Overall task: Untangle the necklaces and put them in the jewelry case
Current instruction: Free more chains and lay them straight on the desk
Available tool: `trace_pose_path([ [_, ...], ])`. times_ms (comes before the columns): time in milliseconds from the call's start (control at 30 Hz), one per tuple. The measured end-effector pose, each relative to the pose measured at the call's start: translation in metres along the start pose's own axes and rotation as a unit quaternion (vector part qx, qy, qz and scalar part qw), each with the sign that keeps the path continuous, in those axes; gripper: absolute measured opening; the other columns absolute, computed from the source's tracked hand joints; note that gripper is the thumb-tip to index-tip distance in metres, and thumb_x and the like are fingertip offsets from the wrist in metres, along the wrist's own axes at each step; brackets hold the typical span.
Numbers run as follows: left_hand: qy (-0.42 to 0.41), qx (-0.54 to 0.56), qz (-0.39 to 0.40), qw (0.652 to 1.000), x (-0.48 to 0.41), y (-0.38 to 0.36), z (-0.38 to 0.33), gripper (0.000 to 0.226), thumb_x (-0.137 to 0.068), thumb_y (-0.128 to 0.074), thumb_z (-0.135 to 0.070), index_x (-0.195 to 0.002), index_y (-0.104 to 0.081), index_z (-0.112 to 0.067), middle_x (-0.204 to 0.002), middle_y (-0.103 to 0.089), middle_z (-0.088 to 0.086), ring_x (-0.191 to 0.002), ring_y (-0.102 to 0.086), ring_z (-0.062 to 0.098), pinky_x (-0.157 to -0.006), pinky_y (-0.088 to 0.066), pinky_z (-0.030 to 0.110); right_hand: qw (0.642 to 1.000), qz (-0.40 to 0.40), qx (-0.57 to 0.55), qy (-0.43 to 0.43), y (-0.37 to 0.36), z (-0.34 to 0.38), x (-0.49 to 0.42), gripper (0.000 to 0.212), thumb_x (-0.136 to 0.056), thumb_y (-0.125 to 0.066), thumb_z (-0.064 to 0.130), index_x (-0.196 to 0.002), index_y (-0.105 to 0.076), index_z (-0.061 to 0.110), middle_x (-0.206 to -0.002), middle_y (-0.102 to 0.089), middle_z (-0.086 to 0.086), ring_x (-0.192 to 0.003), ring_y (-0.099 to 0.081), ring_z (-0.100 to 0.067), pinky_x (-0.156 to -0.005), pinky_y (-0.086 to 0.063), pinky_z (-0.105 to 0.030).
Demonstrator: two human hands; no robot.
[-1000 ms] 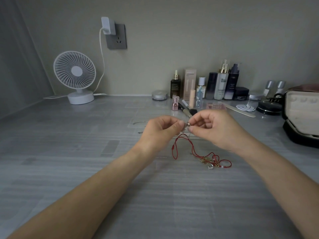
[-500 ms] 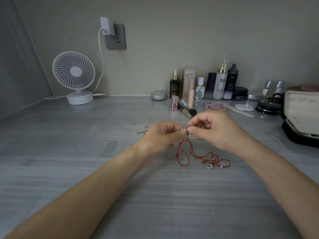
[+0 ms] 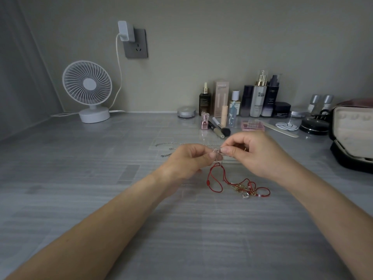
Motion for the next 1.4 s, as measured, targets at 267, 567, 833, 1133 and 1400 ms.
trace_pose_path([
  [267,-0.005,0.002,-0.027,1.0,0.0,0.003,-0.002,0.012,-0.084,-0.063,-0.019,-0.074,-0.065,-0.024,-0.073,-0.066,-0.014,-0.066,-0.057,-0.007,-0.059,-0.041,0.01,1.0,0.007,0.016,0.005,0.0,-0.001,0.002,0.008,-0.084,-0.063,0.026,-0.086,-0.07,0.023,-0.074,-0.063,0.016,-0.071,-0.056,0.002,-0.064,-0.039,-0.015],
  [567,-0.061,0.002,-0.119,0.991,0.002,0.009,-0.012,0.015,-0.084,-0.064,-0.012,-0.07,-0.066,-0.018,-0.048,-0.058,-0.017,-0.047,-0.05,-0.007,-0.051,-0.037,0.005,0.999,0.009,0.035,-0.008,-0.002,-0.003,0.002,0.009,-0.084,-0.064,0.025,-0.083,-0.071,0.02,-0.076,-0.067,0.01,-0.071,-0.058,-0.001,-0.064,-0.044,-0.017],
  [833,0.017,0.159,-0.106,0.981,-0.001,0.008,-0.01,0.029,-0.088,-0.041,-0.011,-0.065,-0.058,-0.015,-0.075,-0.068,-0.002,-0.077,-0.059,0.015,-0.062,-0.043,0.027,0.995,-0.053,-0.07,-0.048,0.005,-0.009,-0.002,0.016,-0.085,-0.061,0.016,-0.07,-0.061,0.023,-0.073,-0.066,0.001,-0.071,-0.063,-0.021,-0.075,-0.05,-0.035],
  [1133,0.03,0.271,-0.099,0.957,-0.001,0.014,-0.01,0.041,-0.091,-0.045,-0.025,-0.051,-0.047,-0.02,-0.069,-0.056,-0.001,-0.068,-0.051,0.012,-0.066,-0.038,0.029,0.979,-0.037,-0.148,-0.137,0.0,-0.019,-0.005,0.02,-0.092,-0.051,0.014,-0.073,-0.058,0.017,-0.071,-0.066,0.002,-0.058,-0.061,-0.002,-0.054,-0.045,-0.011],
  [1400,0.072,0.241,-0.101,0.963,-0.005,0.025,-0.003,0.036,-0.09,-0.045,-0.033,-0.056,-0.039,-0.021,-0.042,-0.029,-0.009,-0.048,-0.034,0.011,-0.058,-0.029,0.026,0.898,-0.066,-0.373,-0.223,0.005,-0.022,-0.004,0.018,-0.092,-0.048,0.007,-0.077,-0.057,0.011,-0.074,-0.068,-0.006,-0.063,-0.064,-0.012,-0.062,-0.049,-0.024],
])
Point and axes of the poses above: each hand's wrist, its own x-axis away from the middle knuckle, its own y-axis out of the back of the hand, z = x × y, the point moved 3 cm from there along -x, towards the middle knuckle
